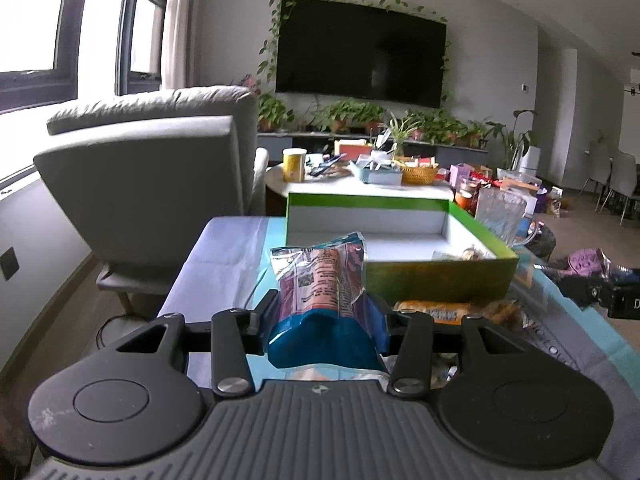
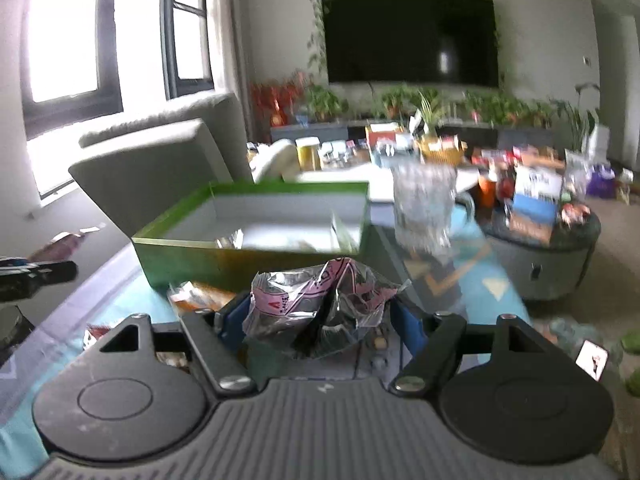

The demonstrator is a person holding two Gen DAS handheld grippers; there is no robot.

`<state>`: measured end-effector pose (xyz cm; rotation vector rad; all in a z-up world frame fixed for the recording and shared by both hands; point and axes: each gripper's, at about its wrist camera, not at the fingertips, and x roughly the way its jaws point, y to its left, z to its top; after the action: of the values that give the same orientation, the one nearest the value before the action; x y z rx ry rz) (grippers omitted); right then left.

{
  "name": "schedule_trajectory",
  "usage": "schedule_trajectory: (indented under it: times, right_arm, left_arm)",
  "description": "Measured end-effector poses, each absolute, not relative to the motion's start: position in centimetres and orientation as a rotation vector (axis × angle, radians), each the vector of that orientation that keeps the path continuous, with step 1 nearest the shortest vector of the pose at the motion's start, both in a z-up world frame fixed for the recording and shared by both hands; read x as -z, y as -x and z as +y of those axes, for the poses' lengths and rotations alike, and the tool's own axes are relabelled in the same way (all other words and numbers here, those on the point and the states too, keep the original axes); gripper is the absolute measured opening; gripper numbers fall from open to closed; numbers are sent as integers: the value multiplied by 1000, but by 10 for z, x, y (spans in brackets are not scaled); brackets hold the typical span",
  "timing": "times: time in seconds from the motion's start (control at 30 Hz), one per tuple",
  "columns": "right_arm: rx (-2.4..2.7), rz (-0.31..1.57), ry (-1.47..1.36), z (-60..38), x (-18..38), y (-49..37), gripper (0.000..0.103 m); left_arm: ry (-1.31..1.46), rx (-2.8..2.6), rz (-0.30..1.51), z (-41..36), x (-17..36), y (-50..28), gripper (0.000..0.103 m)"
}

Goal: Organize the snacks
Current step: 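Carry both packs into the green box and open both tools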

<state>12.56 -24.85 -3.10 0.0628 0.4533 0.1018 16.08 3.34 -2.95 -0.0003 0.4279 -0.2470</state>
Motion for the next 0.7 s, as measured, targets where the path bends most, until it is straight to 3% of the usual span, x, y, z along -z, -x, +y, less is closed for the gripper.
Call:
schedule_trajectory:
  times: [0.27, 0.7]
  right_arm:
    - [-127, 345, -42, -233, 11, -148, 61]
    - [-151, 342, -38, -223, 14, -198, 61]
  left_arm:
    - [-25, 295, 372, 9, 12, -185, 43]
    - [-72, 332, 352, -16, 8, -248, 43]
